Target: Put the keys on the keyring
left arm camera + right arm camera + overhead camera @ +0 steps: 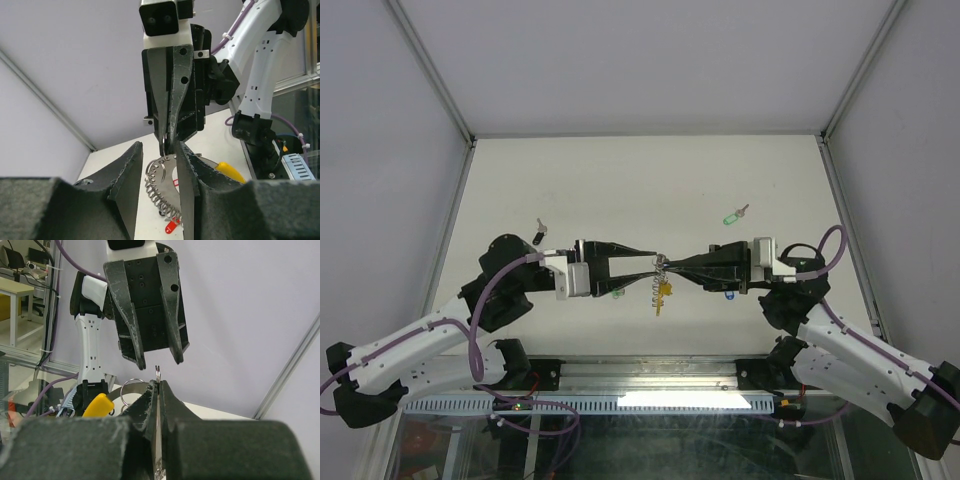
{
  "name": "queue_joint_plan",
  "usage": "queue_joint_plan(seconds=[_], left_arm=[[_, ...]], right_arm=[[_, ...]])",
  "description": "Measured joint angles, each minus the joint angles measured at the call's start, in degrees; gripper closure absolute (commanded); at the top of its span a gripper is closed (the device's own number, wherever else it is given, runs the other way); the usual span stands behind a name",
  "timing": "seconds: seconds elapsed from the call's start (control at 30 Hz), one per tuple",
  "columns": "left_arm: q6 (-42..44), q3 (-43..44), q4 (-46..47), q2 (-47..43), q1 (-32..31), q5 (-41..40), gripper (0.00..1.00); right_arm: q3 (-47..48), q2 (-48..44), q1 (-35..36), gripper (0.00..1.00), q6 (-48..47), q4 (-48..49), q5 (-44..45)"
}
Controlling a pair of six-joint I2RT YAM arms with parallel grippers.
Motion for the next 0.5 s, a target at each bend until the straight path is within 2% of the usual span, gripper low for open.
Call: queue_joint_plan(seconds=[0.2, 0.5], left_arm=[[-0.2, 0.0, 0.3, 1.8, 0.0, 1.8, 0.68], [-0.3, 0.0, 0.3, 2.0, 0.0, 2.3, 0.80]], right_arm=[[0.4, 0.0, 0.0, 1.00, 0.0, -0.1, -0.8], [0.4, -0.1, 0.0, 1.00, 0.2, 0.0, -1.1]])
